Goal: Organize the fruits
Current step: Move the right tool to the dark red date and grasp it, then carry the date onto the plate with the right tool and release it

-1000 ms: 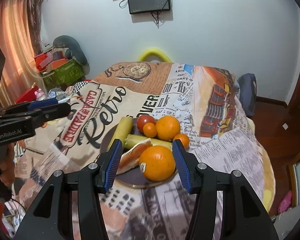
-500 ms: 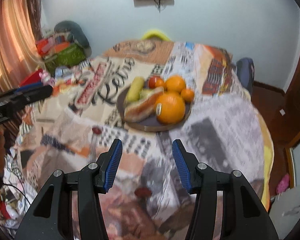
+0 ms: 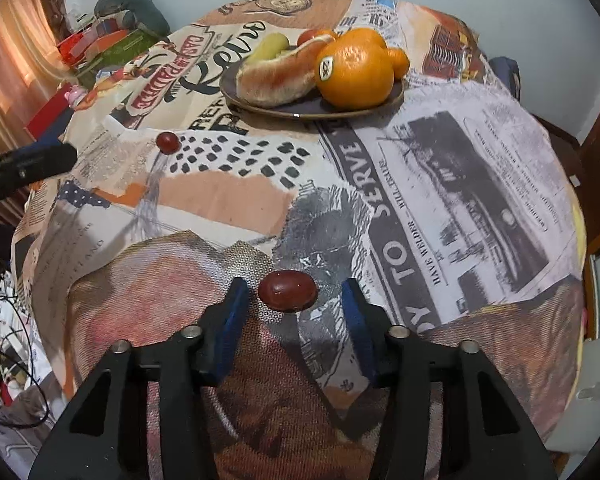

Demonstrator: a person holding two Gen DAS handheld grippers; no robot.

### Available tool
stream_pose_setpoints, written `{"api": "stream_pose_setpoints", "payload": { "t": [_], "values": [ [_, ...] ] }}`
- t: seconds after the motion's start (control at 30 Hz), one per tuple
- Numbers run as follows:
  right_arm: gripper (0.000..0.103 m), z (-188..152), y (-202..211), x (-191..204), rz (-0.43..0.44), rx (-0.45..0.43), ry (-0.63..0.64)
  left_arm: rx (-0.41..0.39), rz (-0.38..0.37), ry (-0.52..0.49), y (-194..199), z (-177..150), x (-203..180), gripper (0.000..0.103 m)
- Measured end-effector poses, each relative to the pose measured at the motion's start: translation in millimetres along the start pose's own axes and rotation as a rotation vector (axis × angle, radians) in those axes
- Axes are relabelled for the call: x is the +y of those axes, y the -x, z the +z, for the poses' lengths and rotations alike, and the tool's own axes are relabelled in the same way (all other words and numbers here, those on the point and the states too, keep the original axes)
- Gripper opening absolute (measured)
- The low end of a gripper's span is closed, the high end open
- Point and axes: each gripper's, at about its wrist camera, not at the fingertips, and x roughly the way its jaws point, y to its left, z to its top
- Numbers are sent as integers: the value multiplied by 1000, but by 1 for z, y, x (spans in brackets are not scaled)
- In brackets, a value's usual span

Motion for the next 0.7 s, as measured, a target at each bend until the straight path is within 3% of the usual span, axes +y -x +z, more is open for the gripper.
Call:
{"api": "stream_pose_setpoints", "payload": {
  "t": [0.1,0.53,0.7],
  "values": [
    [27,2,0,0,8,-3,9,20,2,9,-10,-2,6,71],
    [27,41,15,-8,9,-110,14,54,1,2,-62,25,9,71],
    [27,56,12,-16,-3,-132,10,82,-21,-9,-83,34,7,53]
  ]
}}
